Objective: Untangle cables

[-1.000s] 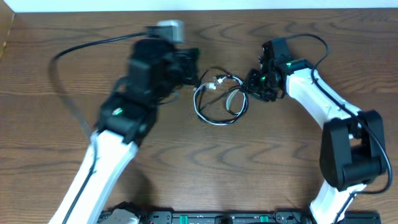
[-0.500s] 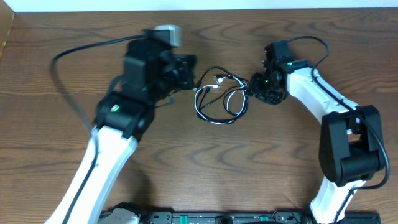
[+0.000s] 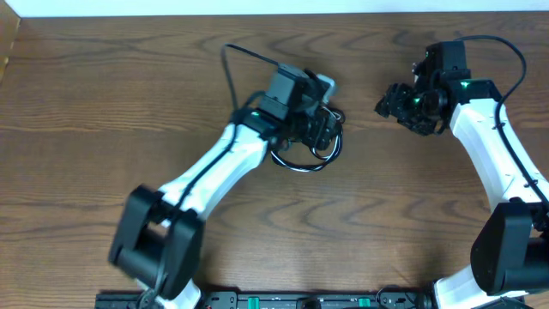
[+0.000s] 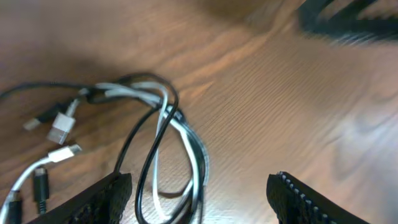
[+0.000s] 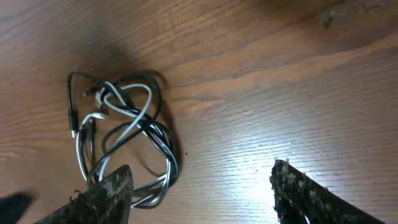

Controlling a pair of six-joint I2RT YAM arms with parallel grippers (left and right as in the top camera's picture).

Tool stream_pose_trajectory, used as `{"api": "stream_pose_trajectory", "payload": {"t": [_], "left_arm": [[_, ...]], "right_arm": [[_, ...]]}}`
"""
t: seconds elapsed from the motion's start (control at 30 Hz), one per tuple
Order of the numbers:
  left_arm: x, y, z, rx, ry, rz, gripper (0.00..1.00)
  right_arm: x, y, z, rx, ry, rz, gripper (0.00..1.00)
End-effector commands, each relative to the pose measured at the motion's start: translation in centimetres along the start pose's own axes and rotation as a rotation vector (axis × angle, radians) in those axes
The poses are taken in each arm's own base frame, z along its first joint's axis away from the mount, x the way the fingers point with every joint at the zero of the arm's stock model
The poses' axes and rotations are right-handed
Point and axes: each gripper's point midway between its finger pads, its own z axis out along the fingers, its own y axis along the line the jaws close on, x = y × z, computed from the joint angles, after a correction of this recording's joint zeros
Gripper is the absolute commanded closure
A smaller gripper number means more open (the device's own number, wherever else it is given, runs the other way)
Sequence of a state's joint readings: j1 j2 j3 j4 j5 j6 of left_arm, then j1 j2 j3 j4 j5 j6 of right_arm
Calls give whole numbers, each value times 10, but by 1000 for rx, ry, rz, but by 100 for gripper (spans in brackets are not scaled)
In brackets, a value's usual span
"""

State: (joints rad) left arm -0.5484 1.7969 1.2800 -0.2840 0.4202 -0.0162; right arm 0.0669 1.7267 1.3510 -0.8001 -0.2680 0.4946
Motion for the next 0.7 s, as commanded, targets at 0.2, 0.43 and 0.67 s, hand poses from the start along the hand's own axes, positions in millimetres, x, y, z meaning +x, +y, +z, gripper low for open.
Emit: {"api": "stream_pose_trajectory", "payload": {"t": [0.2, 0.43, 0.67], "left_arm": [[23, 47, 48, -208, 71, 63, 26], [41, 34, 67, -188, 124, 85, 51], [25, 27, 59, -184, 69, 101, 93]], "right_arm": [[7, 9, 0, -2, 11, -57, 36], [9, 14, 1, -8, 12, -70, 39], [12, 18, 3, -13, 12, -84, 41]]}}
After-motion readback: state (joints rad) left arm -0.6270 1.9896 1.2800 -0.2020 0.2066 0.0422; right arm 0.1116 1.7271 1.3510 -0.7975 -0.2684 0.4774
